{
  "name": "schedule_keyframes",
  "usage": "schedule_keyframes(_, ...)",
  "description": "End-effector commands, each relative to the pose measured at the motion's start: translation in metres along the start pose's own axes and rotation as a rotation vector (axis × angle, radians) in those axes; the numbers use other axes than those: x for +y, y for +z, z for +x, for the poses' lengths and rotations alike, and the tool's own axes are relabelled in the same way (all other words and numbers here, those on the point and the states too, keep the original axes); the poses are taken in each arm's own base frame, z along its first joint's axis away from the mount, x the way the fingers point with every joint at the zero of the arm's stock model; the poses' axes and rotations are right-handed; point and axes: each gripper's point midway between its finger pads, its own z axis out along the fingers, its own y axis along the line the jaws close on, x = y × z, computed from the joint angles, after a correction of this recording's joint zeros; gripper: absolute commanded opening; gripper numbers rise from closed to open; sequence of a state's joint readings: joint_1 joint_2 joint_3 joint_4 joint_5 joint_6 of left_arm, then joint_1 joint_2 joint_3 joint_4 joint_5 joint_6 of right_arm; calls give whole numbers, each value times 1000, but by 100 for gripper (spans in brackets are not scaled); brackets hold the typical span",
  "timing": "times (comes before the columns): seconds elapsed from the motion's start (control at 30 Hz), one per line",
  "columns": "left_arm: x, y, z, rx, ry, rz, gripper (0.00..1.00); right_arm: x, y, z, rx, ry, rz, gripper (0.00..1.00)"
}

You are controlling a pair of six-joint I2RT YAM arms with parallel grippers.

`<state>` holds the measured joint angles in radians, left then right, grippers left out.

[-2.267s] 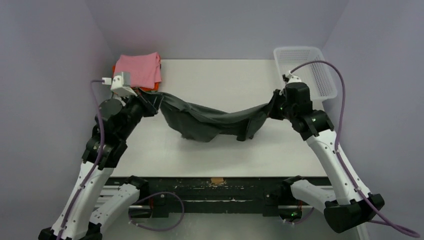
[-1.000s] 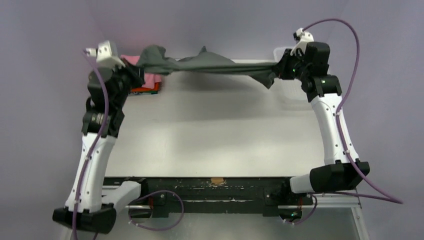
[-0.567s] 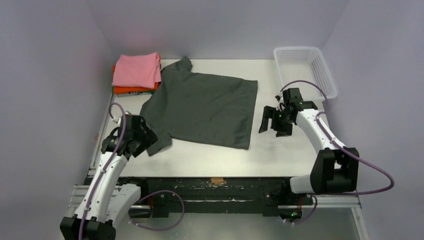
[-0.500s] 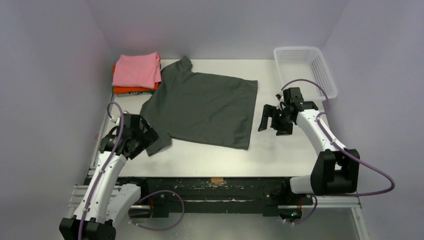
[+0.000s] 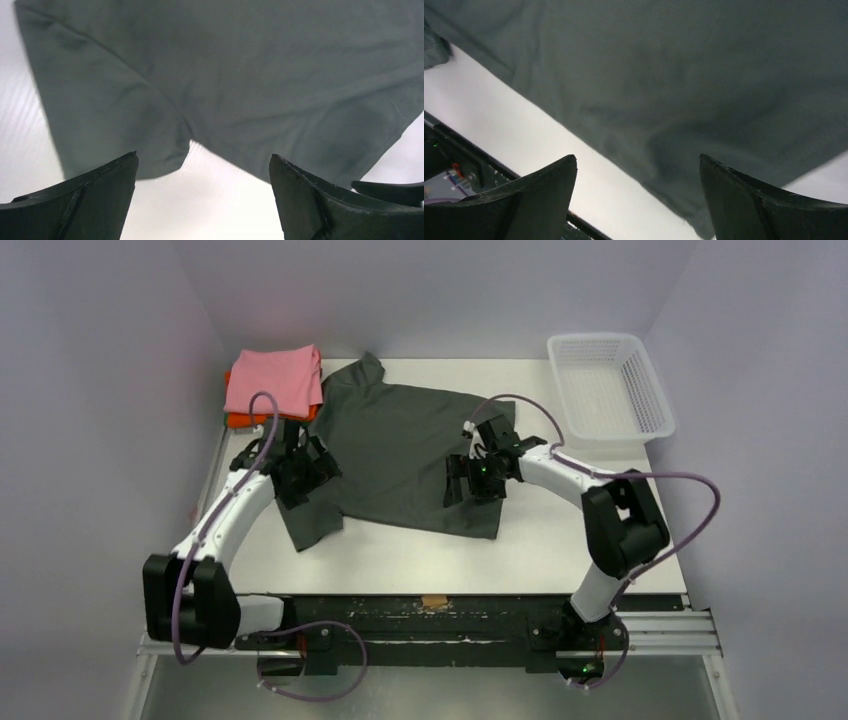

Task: Fold and stack the t-shirts
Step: Flatten out the tshirt

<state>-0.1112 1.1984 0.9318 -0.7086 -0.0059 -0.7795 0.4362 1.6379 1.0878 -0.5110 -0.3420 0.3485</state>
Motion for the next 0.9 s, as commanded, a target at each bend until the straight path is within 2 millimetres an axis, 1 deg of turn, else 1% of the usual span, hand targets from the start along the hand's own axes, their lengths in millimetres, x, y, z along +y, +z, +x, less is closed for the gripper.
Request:
schedule_keyframes(0.0, -34, 38, -20, 34, 22, 77, 100, 11, 31, -18, -8, -28, -9, 90)
schedule_keyframes(0.1, -23, 68, 2, 143, -2, 23, 100, -10, 45, 5, 51, 28, 58, 88)
schedule_keyframes(0.17, -16, 79, 20, 211, -9, -3, 100, -25, 47, 26, 94, 61, 115, 88)
schedule_keyframes(0.2, -12, 81, 29, 240, -10, -22, 100, -32, 47, 36, 115, 82, 140, 88)
schedule_keyframes(0.23, -8, 82, 38, 263, -3, -40, 100, -41, 45, 50, 145, 108, 169, 88)
schedule_keyframes(0.3, -1, 79, 55, 298, 12, -79, 100, -59, 35, 71, 182, 170, 231, 88)
schedule_keyframes(0.37, 5, 73, 75, 340, 31, -110, 100, -78, 20, 85, 188, 249, 281, 88)
schedule_keyframes(0.43, 12, 65, 100, 393, 48, -140, 100, -95, 4, 92, 168, 338, 295, 89)
schedule_keyframes(0.47, 15, 60, 112, 420, 56, -148, 100, -102, -2, 95, 162, 377, 298, 89)
schedule_keyframes(0.53, 17, 52, 137, 476, 73, -150, 100, -114, -11, 96, 142, 419, 311, 89)
schedule_keyframes(0.6, 17, 42, 162, 555, 69, -124, 100, -123, -18, 98, 151, 425, 354, 89)
schedule_keyframes(0.67, 14, 31, 181, 611, 65, -92, 100, -131, -25, 104, 163, 433, 411, 90)
schedule_keyframes(0.73, 13, 19, 189, 622, 84, -80, 100, -138, -32, 103, 143, 458, 449, 91)
schedule_keyframes(0.77, 11, 12, 189, 612, 102, -69, 100, -140, -36, 99, 119, 468, 456, 92)
schedule_keyframes(0.8, 7, 6, 186, 593, 118, -54, 100, -139, -39, 92, 90, 463, 454, 93)
schedule_keyframes(0.87, -3, -7, 174, 540, 134, -7, 100, -131, -46, 70, 19, 440, 416, 93)
